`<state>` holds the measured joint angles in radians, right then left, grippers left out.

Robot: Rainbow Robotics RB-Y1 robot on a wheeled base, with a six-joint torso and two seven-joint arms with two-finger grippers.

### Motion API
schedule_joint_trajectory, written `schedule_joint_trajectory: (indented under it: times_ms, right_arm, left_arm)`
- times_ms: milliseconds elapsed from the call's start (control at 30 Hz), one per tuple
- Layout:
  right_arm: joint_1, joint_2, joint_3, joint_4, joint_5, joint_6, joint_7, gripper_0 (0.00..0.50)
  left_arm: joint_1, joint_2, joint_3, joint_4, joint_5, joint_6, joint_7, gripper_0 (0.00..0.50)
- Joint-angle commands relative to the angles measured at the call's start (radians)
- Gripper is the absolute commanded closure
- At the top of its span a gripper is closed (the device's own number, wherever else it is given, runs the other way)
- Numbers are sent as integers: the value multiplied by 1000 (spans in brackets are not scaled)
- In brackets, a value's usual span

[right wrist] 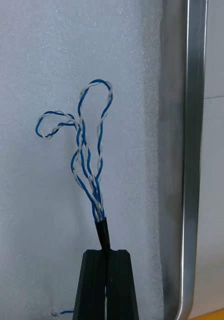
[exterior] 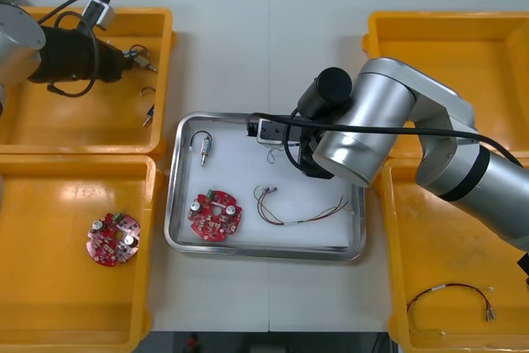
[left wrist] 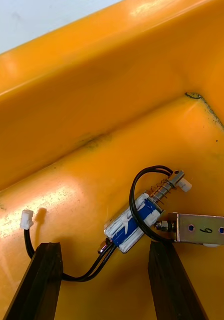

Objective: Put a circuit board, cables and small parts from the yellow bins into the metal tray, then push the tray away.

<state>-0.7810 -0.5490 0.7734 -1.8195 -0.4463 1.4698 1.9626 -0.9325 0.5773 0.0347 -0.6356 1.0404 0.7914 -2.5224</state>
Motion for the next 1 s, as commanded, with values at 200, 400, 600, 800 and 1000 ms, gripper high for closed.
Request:
schedule_joint_trajectory:
  times_ms: [200,400,600,800,1000]
  right_arm:
    - [0,73,12,75,-6,-23,19,500]
    - [0,75,13,74,-23,-5,-1,51]
    - [2,73,-5,31,-22,53,-21,0]
    - [2,73,-59,-57,-22,162,-25,0]
    - [0,75,-126,-155,-20,302,-19,0]
  left_arm:
    - [-45,-16,-9,22,23,-24,-144,0]
    - [-45,-30,-9,22,26,-46,-148,0]
    - [-45,-36,-16,22,26,-57,-151,410]
    - [-43,-36,-58,22,38,-81,-144,500]
    - [-40,-36,-56,22,44,-74,-142,500]
